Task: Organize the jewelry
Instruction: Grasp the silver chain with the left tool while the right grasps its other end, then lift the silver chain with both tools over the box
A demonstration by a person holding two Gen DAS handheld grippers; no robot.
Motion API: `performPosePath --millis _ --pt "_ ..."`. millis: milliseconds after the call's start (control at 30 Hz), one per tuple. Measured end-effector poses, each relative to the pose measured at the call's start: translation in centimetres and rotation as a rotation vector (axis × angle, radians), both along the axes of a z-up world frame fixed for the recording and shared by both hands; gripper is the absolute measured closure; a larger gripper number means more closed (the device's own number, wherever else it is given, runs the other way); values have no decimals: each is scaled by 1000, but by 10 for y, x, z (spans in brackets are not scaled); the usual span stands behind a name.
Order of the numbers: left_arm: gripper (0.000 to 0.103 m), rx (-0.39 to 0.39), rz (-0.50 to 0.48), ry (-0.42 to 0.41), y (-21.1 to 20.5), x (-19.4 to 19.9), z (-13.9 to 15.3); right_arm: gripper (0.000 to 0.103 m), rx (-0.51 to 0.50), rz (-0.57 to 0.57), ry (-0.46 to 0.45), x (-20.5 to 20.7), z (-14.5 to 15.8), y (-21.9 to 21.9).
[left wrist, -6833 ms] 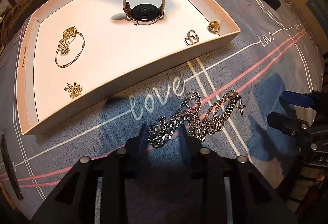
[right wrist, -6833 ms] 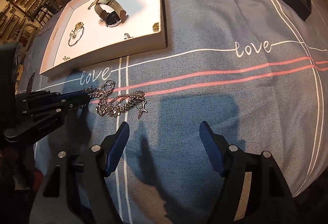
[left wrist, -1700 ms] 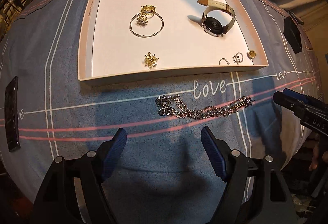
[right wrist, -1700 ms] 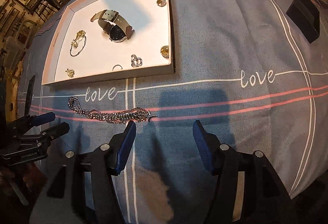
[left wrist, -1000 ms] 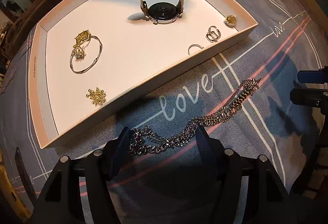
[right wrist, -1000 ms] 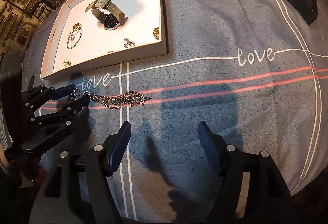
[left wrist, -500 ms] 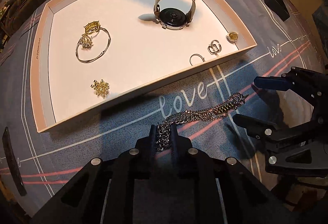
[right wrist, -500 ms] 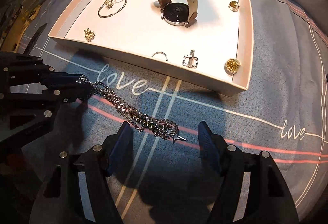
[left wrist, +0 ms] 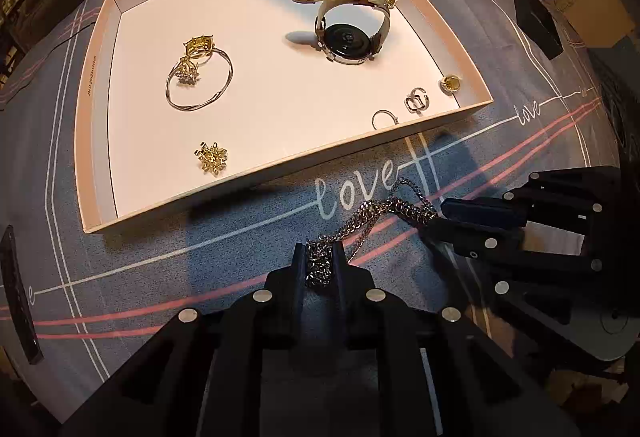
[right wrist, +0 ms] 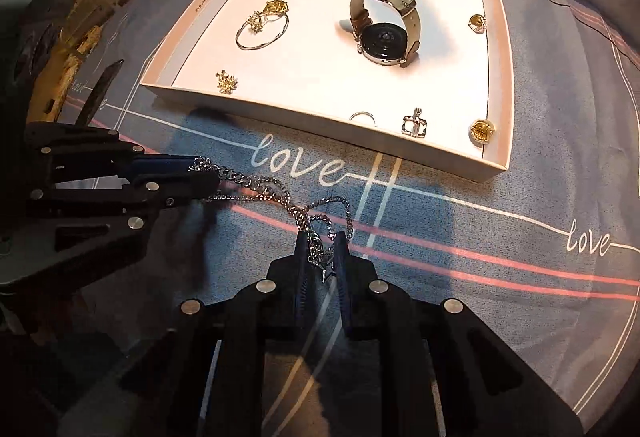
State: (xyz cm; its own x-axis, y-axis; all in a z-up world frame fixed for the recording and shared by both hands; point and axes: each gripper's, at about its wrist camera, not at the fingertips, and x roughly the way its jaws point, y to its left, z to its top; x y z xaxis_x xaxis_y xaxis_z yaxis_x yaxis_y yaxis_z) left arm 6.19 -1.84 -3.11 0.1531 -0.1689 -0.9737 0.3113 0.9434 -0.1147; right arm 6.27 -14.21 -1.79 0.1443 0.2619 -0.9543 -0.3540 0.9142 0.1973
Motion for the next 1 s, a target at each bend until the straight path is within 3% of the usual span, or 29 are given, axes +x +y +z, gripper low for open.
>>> performPosePath --millis 267,567,767,1000 --pt "90 -44 23 -6 12 -17 27 89 54 -59 -39 -7 43 -11" --pt "90 -90 60 -25 -1 -9 70 89 88 -92 -54 -5 82 -17" --pt "90 -124 121 -9 2 6 93 89 85 -121 -74 17 102 -13" --pt "90 -134 155 -83 2 38 124 89 61 -122 -162 63 132 3"
